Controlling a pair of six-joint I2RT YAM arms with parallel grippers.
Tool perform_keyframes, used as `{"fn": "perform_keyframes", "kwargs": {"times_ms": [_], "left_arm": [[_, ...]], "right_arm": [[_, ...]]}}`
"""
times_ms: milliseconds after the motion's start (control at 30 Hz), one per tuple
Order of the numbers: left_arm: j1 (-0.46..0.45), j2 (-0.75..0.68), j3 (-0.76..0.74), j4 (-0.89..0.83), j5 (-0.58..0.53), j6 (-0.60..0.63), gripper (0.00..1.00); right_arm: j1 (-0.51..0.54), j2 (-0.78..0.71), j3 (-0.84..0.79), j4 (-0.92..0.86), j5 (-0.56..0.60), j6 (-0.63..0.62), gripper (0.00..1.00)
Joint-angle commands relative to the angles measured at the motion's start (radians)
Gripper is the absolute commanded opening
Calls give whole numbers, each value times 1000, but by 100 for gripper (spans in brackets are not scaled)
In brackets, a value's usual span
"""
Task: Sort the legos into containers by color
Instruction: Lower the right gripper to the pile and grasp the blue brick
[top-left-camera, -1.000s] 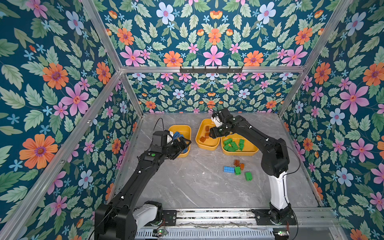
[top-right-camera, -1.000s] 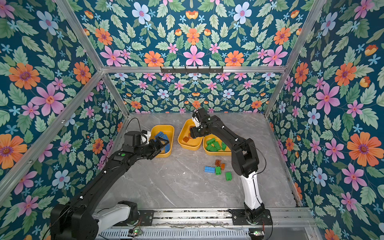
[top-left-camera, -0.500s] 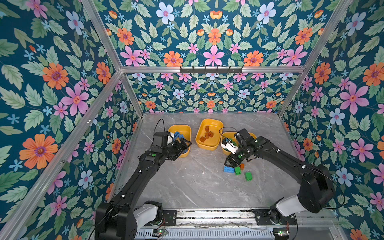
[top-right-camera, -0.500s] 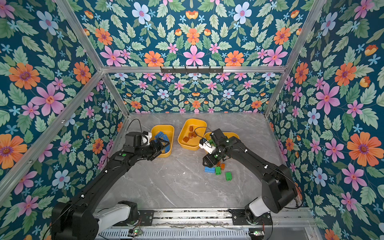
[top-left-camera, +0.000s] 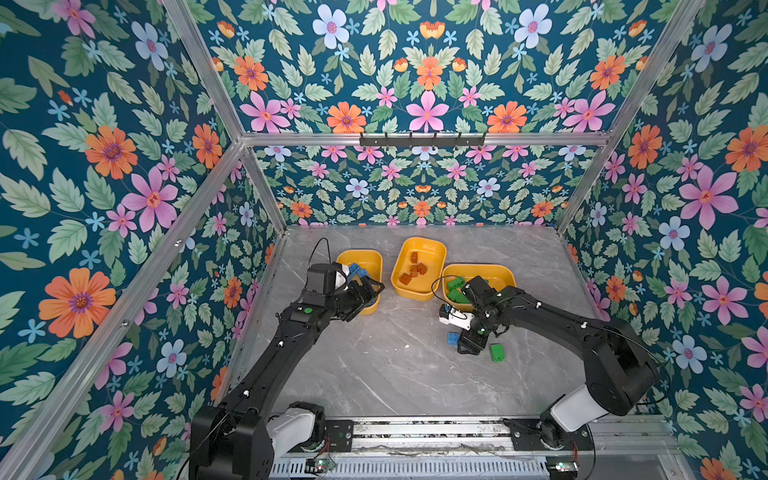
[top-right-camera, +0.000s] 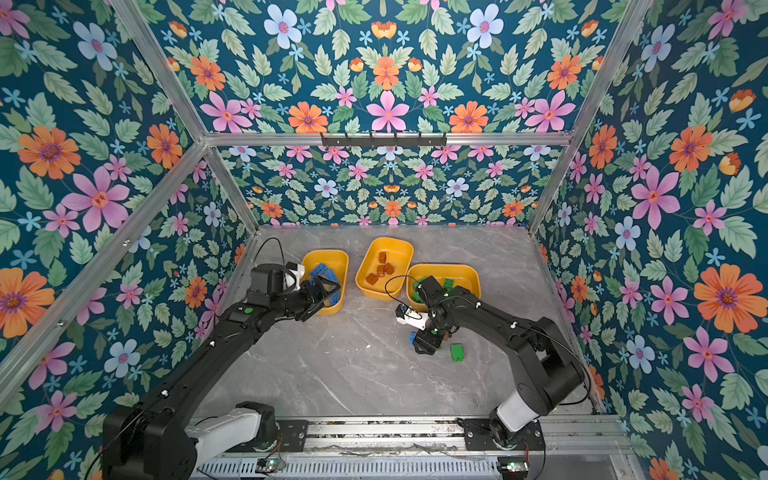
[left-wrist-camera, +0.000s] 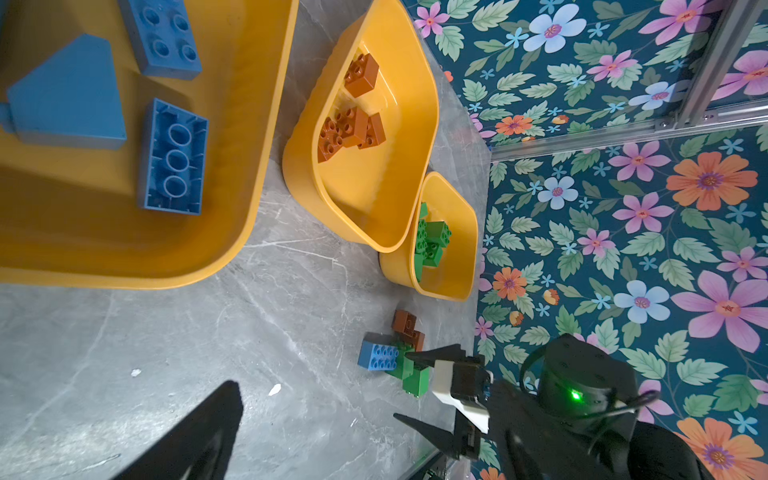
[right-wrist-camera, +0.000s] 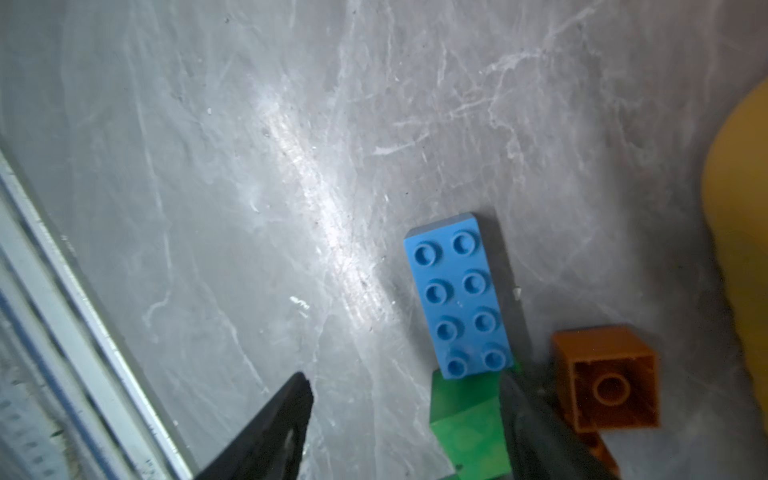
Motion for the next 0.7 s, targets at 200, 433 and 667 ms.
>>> {"fn": "perform_keyframes", "kwargs": {"times_ms": [200,433,667], "left_arm": [[1,-18,-7,-7,-11,11,95],[2,-19,-10,-8,-14,11,95],[1,-26,-6,-18,-17,11,95]], "right_arm": [[4,111,27,52,32,-77,66],[17,156,36,85,76,-82,51],[24,149,48,77,91,-81,24]]}}
